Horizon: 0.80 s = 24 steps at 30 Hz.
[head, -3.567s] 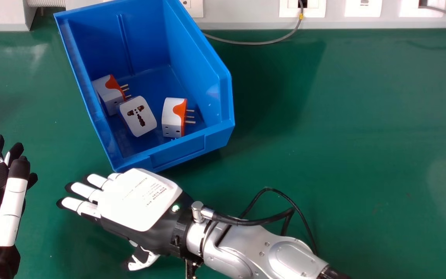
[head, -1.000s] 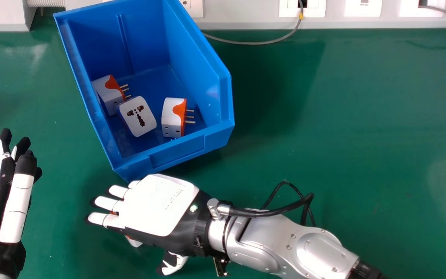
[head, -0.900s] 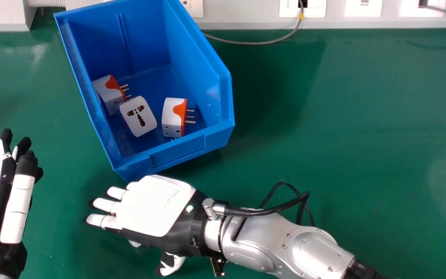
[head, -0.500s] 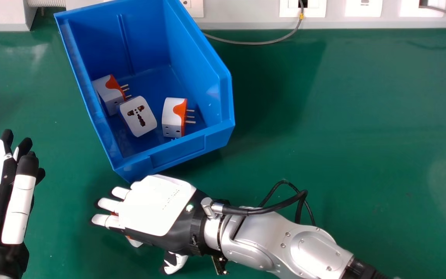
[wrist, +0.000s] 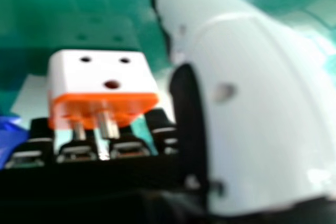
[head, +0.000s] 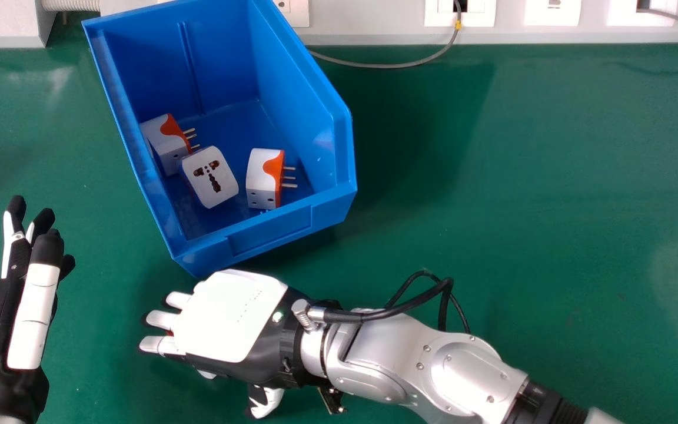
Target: Pick all objects and put in blue box
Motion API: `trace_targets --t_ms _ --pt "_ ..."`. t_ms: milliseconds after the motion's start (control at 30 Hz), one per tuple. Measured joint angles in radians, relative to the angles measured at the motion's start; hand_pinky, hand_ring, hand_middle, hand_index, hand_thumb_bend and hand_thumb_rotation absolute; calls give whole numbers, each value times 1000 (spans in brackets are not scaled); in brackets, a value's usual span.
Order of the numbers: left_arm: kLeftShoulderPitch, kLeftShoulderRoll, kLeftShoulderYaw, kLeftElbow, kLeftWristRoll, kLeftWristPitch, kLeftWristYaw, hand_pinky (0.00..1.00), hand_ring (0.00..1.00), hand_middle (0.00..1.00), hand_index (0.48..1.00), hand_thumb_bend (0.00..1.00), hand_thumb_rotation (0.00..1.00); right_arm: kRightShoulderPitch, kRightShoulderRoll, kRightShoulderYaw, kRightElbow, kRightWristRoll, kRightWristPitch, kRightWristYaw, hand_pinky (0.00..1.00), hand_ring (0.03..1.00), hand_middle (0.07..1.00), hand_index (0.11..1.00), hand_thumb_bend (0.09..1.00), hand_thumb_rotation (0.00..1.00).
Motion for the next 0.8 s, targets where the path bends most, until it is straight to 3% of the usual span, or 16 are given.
trace_targets --t_ms 533,800 --pt "2 -3 -1 -2 0 0 1 936 992 999 1000 876 951 -27 16 2 7 11 18 38 854 935 954 881 434 71" --pt "3 -5 -10 -3 7 1 9 928 990 997 1000 872 948 -55 21 3 37 14 15 33 849 931 950 878 423 60"
